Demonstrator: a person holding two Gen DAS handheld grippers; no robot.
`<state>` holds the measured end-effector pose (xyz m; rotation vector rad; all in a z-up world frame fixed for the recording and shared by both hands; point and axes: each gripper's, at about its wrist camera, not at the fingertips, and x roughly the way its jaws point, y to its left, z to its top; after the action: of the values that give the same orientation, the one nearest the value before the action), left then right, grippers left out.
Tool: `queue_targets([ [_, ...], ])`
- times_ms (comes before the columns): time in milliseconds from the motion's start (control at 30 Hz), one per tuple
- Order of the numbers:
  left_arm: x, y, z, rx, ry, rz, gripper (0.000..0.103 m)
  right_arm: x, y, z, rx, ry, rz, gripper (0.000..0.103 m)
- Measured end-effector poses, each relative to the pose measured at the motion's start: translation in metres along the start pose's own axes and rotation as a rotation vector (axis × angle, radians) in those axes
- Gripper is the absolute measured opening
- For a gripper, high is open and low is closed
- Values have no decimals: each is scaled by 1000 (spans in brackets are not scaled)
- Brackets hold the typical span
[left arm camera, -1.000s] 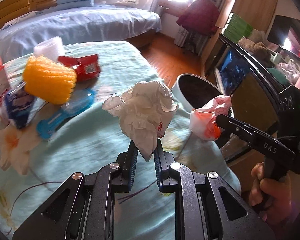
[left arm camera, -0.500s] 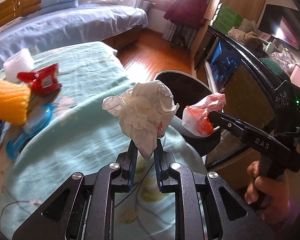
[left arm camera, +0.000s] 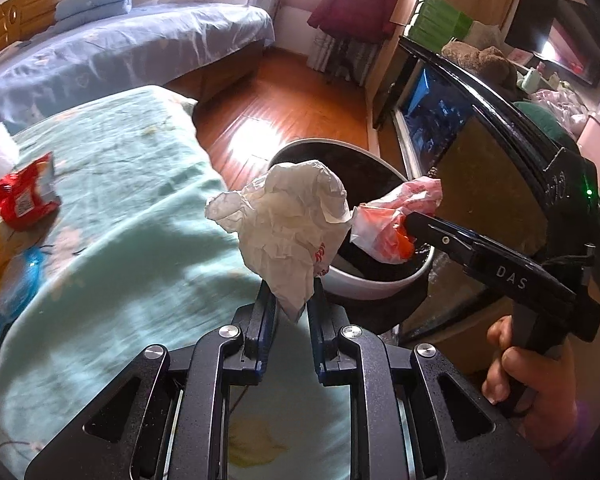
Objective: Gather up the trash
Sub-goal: 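Carry the tissue and plastic bag over the black bin, then open both grippers to drop the tissue and plastic bag into the bin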
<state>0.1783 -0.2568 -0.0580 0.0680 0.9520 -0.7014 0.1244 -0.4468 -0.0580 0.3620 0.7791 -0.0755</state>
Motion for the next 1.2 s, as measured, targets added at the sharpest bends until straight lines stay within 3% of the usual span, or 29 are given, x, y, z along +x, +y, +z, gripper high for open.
queue_targets([
  [833, 37, -9, 26, -13, 46, -9, 15, 18, -25, 19, 26, 27, -51, 51],
  [933, 36, -9, 28, -18, 38, -12, 24, 18, -26, 21, 28, 27, -53, 53],
  [1033, 33, -10, 30, -18, 22, -7, 41, 21, -28, 24, 39, 40, -42, 55],
  [1133, 30, -6, 28, -26, 16, -3, 43, 20, -30, 24, 49, 39, -40, 64],
  [1200, 26, -1, 25, -39, 16, 1, 43, 17, -30, 23, 52, 32, -39, 65],
])
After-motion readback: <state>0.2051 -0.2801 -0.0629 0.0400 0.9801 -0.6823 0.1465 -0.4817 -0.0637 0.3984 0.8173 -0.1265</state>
